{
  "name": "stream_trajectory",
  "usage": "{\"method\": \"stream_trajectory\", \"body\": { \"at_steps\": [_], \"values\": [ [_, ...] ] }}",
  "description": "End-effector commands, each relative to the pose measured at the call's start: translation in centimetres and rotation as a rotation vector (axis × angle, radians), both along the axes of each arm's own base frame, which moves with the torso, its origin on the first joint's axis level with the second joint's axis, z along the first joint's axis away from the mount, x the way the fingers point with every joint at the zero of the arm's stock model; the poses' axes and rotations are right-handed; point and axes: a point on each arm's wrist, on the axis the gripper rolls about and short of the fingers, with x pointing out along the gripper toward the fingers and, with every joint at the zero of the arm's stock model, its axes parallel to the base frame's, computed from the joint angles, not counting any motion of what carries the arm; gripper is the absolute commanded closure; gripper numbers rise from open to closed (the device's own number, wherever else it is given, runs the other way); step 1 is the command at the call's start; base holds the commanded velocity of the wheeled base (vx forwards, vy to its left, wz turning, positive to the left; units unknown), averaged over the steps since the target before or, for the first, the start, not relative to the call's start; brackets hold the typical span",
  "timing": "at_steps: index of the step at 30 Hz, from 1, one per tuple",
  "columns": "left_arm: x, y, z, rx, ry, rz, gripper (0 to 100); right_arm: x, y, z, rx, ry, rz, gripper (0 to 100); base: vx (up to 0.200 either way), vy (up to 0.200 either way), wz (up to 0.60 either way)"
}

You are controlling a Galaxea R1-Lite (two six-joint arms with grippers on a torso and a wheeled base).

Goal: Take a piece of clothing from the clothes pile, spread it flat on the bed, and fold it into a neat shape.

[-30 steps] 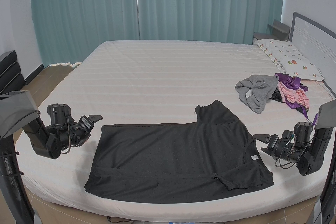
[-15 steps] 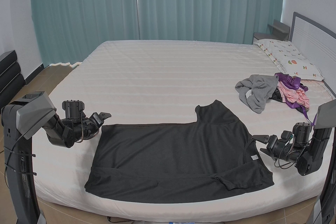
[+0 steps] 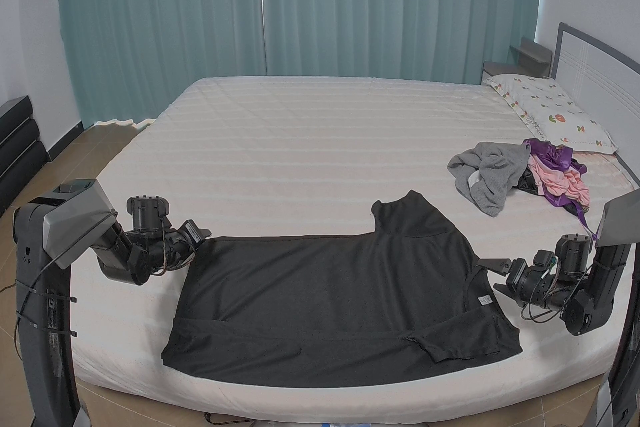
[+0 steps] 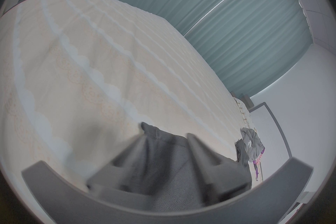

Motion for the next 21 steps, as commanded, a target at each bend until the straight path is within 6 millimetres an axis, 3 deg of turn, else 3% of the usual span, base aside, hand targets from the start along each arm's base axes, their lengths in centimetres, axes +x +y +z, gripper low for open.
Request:
{"method": "stream_trajectory", "body": {
  "at_steps": [1,8,14,21],
  "values": [
    [0.0,0.1,-0.2,0.001,0.000,0.001,100,0.0,0.0,0.0,0.000,0.000,0.000,0,0.000,0.000,0.00],
    [0.0,0.6,0.4,0.016,-0.013,0.041,100,0.5,0.1,0.1,-0.005,-0.017,-0.002,0,0.000,0.000,0.00],
    [0.1,0.8,1.4,0.061,-0.068,0.130,100,1.9,1.5,0.4,-0.014,-0.054,0.033,0,0.000,0.000,0.00],
    [-0.5,0.8,2.2,0.055,-0.079,0.132,100,7.6,3.2,2.0,-0.033,-0.111,0.056,0,0.000,0.000,0.00]
  ]
}}
